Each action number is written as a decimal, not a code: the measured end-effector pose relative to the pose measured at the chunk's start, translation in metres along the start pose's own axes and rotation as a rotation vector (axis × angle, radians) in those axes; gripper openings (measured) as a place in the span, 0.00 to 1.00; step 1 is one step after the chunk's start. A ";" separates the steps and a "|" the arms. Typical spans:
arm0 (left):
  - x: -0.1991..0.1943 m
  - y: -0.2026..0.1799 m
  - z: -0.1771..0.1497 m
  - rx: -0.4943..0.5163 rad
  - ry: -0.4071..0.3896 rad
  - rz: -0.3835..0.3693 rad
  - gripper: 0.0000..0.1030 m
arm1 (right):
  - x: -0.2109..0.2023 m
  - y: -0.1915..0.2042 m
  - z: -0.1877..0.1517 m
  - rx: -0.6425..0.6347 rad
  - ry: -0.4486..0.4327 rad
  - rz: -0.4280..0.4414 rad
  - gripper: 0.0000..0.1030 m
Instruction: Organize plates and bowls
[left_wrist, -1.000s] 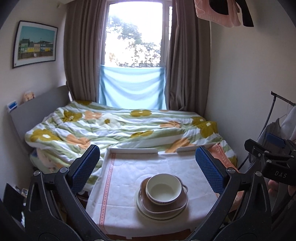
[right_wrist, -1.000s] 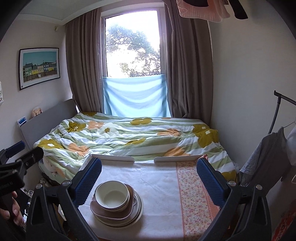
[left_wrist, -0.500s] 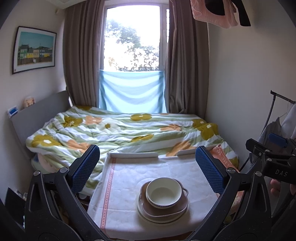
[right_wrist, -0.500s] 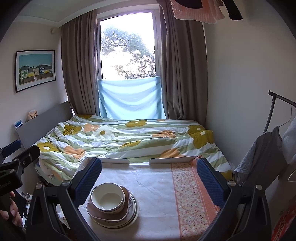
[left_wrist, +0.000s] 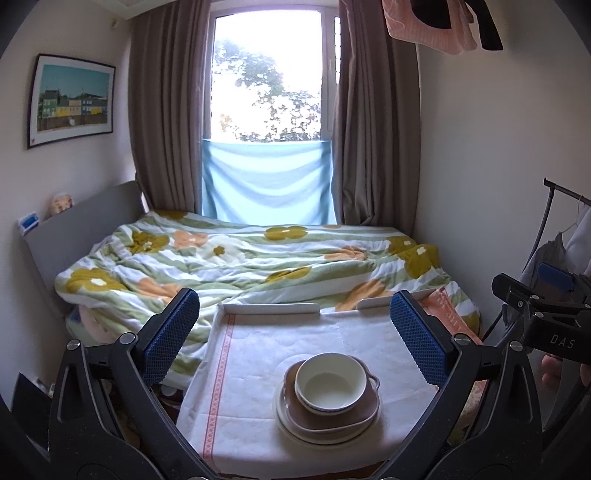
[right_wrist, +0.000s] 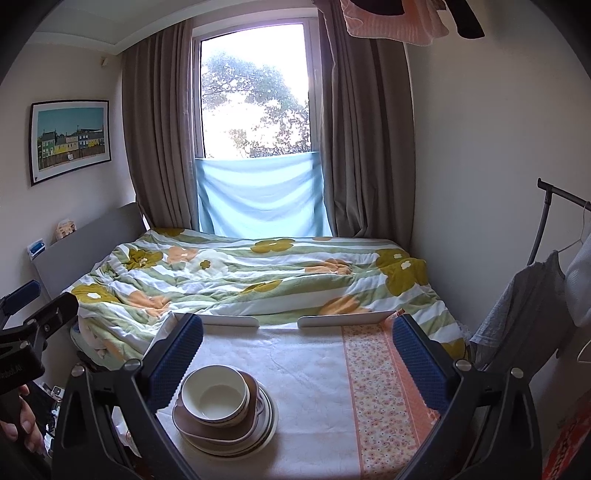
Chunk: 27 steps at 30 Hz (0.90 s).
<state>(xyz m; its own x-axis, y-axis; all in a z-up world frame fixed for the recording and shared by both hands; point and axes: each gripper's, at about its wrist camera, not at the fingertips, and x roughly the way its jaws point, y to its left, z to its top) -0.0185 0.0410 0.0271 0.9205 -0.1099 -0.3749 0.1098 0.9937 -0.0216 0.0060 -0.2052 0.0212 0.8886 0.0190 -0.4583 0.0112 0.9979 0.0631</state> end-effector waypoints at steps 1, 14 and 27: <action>0.000 0.000 0.000 0.000 0.000 -0.001 1.00 | 0.000 0.000 0.000 0.001 -0.001 0.001 0.99; -0.001 0.001 0.001 0.002 -0.003 0.010 1.00 | 0.002 0.001 0.000 -0.002 0.001 -0.007 0.99; 0.002 0.006 0.003 -0.004 -0.023 0.028 1.00 | 0.003 0.003 0.000 -0.002 0.003 -0.013 0.99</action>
<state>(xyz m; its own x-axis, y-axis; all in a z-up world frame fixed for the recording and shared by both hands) -0.0146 0.0471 0.0289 0.9318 -0.0820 -0.3536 0.0820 0.9965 -0.0152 0.0086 -0.2027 0.0206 0.8868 0.0066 -0.4621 0.0215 0.9982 0.0554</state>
